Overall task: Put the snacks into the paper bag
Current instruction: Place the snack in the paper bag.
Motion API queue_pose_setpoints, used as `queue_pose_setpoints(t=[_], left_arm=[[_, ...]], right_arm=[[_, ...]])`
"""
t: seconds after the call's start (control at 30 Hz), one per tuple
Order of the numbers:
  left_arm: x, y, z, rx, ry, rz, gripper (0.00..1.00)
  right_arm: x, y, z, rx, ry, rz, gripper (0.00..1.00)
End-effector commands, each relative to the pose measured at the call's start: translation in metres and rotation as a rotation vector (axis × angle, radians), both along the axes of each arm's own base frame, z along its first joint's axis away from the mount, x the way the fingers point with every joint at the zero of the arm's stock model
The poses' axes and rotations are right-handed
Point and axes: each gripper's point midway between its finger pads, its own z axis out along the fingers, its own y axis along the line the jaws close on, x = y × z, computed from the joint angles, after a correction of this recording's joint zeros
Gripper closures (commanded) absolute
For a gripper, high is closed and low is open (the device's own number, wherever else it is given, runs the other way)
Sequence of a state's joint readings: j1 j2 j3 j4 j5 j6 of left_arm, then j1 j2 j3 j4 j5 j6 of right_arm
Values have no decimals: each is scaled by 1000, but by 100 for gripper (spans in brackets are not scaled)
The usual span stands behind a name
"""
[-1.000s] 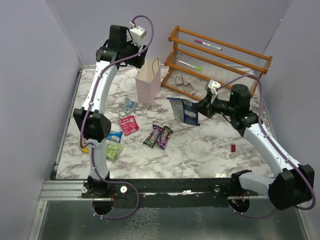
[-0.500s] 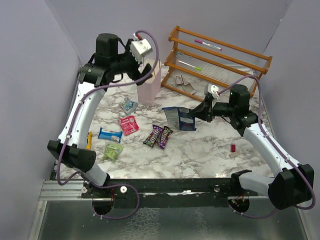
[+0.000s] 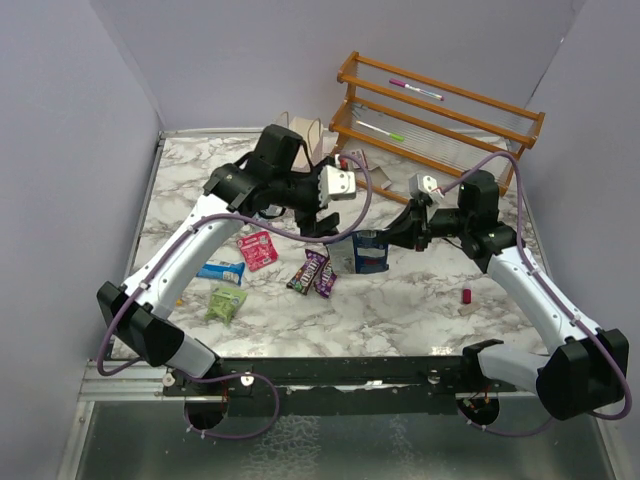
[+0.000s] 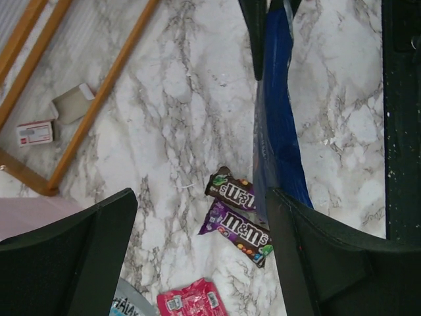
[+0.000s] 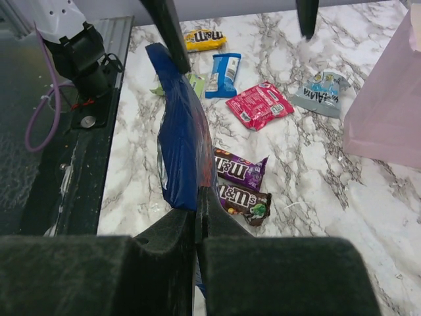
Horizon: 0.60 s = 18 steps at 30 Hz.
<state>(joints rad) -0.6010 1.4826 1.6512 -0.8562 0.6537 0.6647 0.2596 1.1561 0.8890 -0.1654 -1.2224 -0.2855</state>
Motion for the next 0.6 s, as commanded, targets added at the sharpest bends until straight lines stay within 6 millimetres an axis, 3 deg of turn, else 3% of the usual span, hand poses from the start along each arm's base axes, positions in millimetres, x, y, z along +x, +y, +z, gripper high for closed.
queue_pose_setpoints(t=[0.0, 0.17, 0.27, 0.4, 0.57], left_arm=[[-17, -8, -20, 48, 31, -68, 20], [-25, -11, -30, 68, 64, -69, 27], [-15, -8, -27, 91, 13, -13, 28], [9, 5, -1, 121, -142, 93, 25], [-4, 16, 22, 144, -183, 59, 21]], right_arm=[[-6, -1, 16, 24, -50, 25, 99], [-3, -2, 15, 18, -53, 4, 99], [1, -3, 11, 9, -55, -16, 99], [5, -4, 5, -8, -63, -40, 99], [12, -5, 2, -18, -62, -73, 99]])
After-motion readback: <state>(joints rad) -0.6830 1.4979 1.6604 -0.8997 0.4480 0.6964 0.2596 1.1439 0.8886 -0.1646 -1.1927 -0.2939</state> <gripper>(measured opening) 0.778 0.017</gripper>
